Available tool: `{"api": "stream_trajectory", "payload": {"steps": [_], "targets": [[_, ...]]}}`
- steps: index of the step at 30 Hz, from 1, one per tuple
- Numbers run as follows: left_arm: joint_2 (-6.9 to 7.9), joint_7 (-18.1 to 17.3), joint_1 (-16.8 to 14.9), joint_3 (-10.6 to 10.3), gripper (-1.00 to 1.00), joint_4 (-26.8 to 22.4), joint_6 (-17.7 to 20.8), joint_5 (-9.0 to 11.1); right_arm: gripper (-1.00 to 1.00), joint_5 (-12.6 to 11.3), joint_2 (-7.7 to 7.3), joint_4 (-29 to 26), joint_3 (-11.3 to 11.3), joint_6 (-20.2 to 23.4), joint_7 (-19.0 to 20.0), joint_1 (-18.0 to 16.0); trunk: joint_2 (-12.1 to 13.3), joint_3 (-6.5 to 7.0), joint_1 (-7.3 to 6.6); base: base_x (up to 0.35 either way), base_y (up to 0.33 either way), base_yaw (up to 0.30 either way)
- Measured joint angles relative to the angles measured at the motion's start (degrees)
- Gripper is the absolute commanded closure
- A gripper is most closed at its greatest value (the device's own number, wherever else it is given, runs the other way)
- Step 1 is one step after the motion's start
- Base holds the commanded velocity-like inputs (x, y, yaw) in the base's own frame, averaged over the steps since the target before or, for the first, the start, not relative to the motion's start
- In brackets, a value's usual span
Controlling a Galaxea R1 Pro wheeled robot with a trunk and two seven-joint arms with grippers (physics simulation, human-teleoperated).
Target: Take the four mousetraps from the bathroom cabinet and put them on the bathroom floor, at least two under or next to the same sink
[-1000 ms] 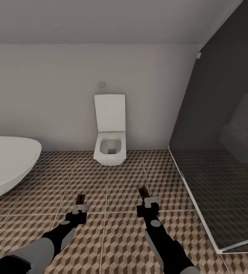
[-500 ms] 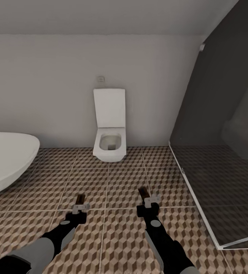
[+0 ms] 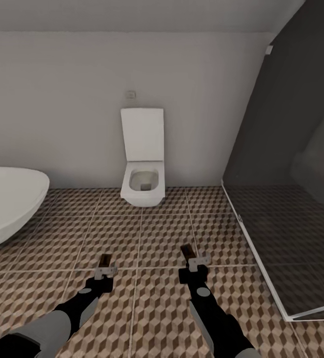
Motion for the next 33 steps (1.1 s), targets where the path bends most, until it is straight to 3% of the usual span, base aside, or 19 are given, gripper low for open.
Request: {"api": "stream_trajectory", "payload": {"steps": [33], "targets": [[-0.07,0.0,0.0,0.0,1.00,0.0,0.0,0.0,1.00,-0.1,0.00,0.0,0.1,0.0,0.0,0.0,-13.2,-8.92,7.25,0.000,0.000,0.000]]}}
